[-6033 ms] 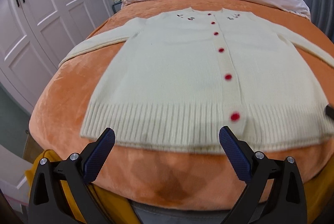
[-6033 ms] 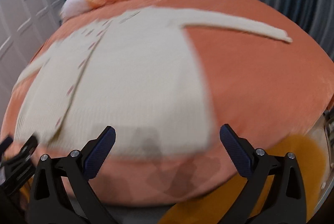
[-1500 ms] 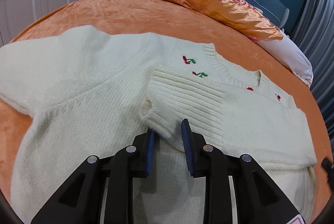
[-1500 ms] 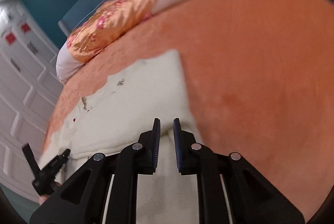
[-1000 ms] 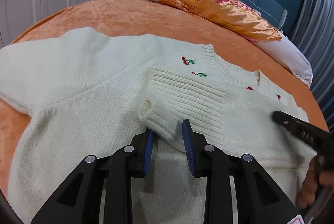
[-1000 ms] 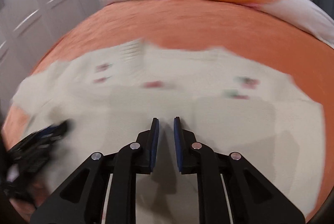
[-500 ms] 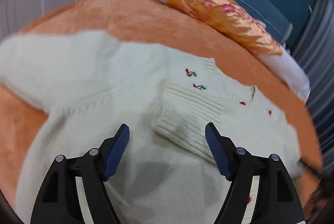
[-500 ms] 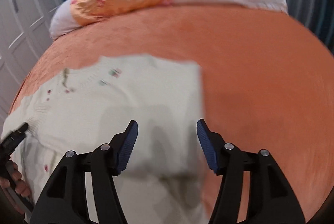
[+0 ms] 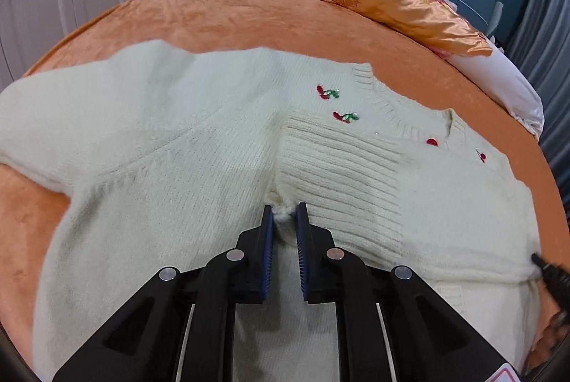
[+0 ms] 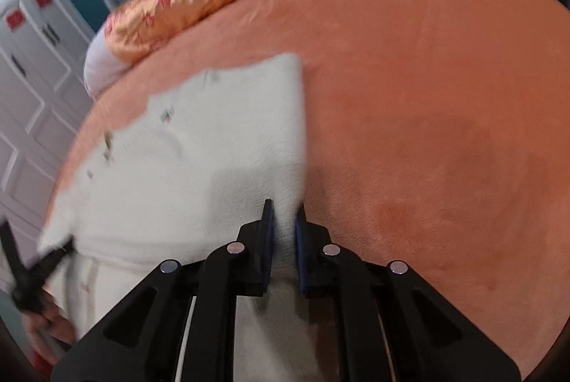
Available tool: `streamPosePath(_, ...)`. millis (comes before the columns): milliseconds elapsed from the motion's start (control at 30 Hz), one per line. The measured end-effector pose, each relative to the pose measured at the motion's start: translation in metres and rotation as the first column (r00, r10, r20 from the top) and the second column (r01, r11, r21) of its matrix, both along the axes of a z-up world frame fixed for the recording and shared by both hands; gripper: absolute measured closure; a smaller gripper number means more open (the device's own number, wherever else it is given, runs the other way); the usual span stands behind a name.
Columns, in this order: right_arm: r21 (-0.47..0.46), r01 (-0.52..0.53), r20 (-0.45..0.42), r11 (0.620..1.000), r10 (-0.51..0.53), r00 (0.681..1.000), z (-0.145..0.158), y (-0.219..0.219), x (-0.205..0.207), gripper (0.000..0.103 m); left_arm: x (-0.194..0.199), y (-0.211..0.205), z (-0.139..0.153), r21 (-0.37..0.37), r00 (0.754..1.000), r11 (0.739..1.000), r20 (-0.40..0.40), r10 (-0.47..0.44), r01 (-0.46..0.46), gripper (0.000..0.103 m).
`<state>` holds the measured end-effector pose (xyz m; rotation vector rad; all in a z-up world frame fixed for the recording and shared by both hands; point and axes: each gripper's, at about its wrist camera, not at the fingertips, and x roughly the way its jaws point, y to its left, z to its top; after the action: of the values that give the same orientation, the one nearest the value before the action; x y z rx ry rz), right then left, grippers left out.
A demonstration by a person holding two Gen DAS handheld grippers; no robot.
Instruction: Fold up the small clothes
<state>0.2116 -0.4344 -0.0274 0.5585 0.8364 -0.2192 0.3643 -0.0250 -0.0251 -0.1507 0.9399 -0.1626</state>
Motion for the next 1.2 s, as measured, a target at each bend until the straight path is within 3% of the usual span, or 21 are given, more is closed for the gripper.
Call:
streamPosePath(100,-0.085,0.075,0.058,0.994,-0.071,0.996,0.035,0.009,-0.014,0.092,0.000,-0.001,-0.003,0.009,1.000,1.000,0.014,0.000,-0.001,0.091)
streamPosePath(167,-0.153,0.039,0.099,0.988,-0.024,0.995,0.052,0.024,-0.015,0.092,-0.002,-0.004,-0.005,0.034,1.000,0.999,0.029,0.001,-0.002,0.090)
streamPosePath(233,-0.208,-0.032,0.050,0.978,0.043,0.998,0.046,0.037,-0.005,0.093,-0.005,-0.006,-0.005,0.059,0.999,0.998,0.045,0.001,-0.004,0.090)
streamPosePath(300,-0.263,-0.091,-0.098,0.961,0.067,0.993,0.006,0.047,0.015,0.094,-0.008,-0.006,-0.005,0.068,0.998,0.998,0.060,0.005,-0.009,0.088)
streamPosePath(333,-0.299,-0.076,-0.057,0.951,0.062,0.996,-0.004,0.051,0.013,0.094,-0.009,-0.005,-0.005,0.066,0.998,0.998,0.067,0.009,-0.014,0.087)
streamPosePath(600,-0.455,-0.064,-0.081,0.888,0.030,0.996,-0.001,0.073,0.012,0.093,-0.022,0.015,-0.005,-0.028,0.997,0.999,0.060,0.039,-0.037,0.080)
streamPosePath(767,-0.437,-0.065,-0.080,0.897,0.033,0.996,0.001,0.071,0.011,0.093,-0.052,0.041,0.008,-0.007,0.999,0.999,0.023,0.044,-0.044,0.080)
streamPosePath(800,-0.427,-0.061,-0.072,0.902,0.033,0.997,0.002,0.070,0.008,0.093,-0.059,0.054,0.013,0.003,0.998,0.998,0.024,0.056,-0.057,0.076)
streamPosePath(867,-0.409,-0.050,-0.048,0.911,0.033,0.998,0.001,0.069,0.001,0.093,-0.069,0.098,0.025,0.002,0.992,0.993,0.043,0.118,-0.118,0.054)
streamPosePath(900,-0.399,-0.045,-0.037,0.916,0.033,0.999,0.001,0.069,0.000,0.093,-0.071,0.118,0.031,-0.012,0.988,0.989,0.052,0.148,-0.148,0.049)
streamPosePath(967,-0.381,-0.040,-0.027,0.924,0.032,0.999,0.000,0.066,0.000,0.093,-0.068,0.176,0.044,-0.047,0.966,0.967,0.052,0.254,-0.251,0.040)
streamPosePath(1033,-0.375,-0.035,-0.018,0.926,0.030,0.999,-0.001,0.066,0.000,0.093,-0.058,0.231,0.050,-0.062,0.934,0.933,0.036,0.356,-0.353,0.040)
streamPosePath(1133,-0.380,-0.031,-0.014,0.925,0.027,1.000,-0.002,0.068,0.001,0.093,-0.031,0.318,0.048,-0.039,0.855,0.854,-0.007,0.518,-0.518,0.040)
streamPosePath(1200,-0.391,-0.029,-0.016,0.920,0.025,1.000,-0.003,0.070,0.002,0.093,-0.017,0.355,0.043,-0.070,0.816,0.813,-0.049,0.576,-0.578,0.040)
